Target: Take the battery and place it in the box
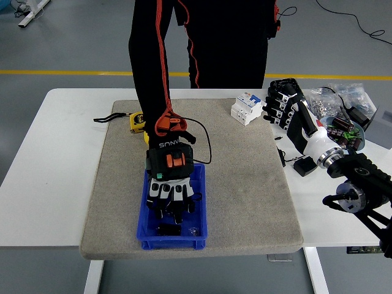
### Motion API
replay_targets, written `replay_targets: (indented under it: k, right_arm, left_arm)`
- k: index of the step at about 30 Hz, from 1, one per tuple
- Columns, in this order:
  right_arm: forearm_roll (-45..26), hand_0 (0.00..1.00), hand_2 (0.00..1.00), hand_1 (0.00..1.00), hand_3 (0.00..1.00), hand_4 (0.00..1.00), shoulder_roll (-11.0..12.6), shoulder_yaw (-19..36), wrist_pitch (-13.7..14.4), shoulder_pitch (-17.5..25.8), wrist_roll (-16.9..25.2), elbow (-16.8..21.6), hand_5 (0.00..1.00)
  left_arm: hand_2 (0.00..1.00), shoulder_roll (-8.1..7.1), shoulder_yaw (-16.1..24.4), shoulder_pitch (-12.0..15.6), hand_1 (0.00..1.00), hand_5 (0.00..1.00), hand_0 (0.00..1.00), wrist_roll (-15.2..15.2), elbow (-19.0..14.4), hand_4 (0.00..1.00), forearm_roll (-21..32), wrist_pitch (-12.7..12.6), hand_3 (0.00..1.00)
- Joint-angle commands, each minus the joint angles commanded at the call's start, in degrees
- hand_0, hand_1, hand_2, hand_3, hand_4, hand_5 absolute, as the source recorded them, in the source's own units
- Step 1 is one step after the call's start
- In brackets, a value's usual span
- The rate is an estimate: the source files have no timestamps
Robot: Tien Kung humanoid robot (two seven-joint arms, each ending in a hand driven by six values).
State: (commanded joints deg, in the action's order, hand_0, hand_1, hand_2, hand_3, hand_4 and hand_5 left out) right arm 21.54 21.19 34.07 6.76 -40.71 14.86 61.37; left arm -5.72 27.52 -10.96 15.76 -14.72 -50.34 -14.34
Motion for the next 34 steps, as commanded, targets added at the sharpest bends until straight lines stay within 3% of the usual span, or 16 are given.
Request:
replay_targets:
  k: [28,34]
  right_arm:
    - [-0.74,0.863,0.871,0.839,0.902,0.998,-0.19,-0.61,-0.39,-0.02,-0.14,-1.09,0.981]
    - [-2.22,0.863,0.871,0.839,0.902,0.998,-1.46,-0.82,-0.55,-0.40,0.10,-1.80,0.981]
  left_arm:
    - [0.640,0.16,-0.40,-0.26,0.594,0.599,0.572,-0.46,-0.07,0.632,0.69,0.15,0.582]
    - [0.640,0.11,-0.10,-0.14,0.594,0.599,0.572,-0.20,-0.09,0.632,0.16,0.40,0.582]
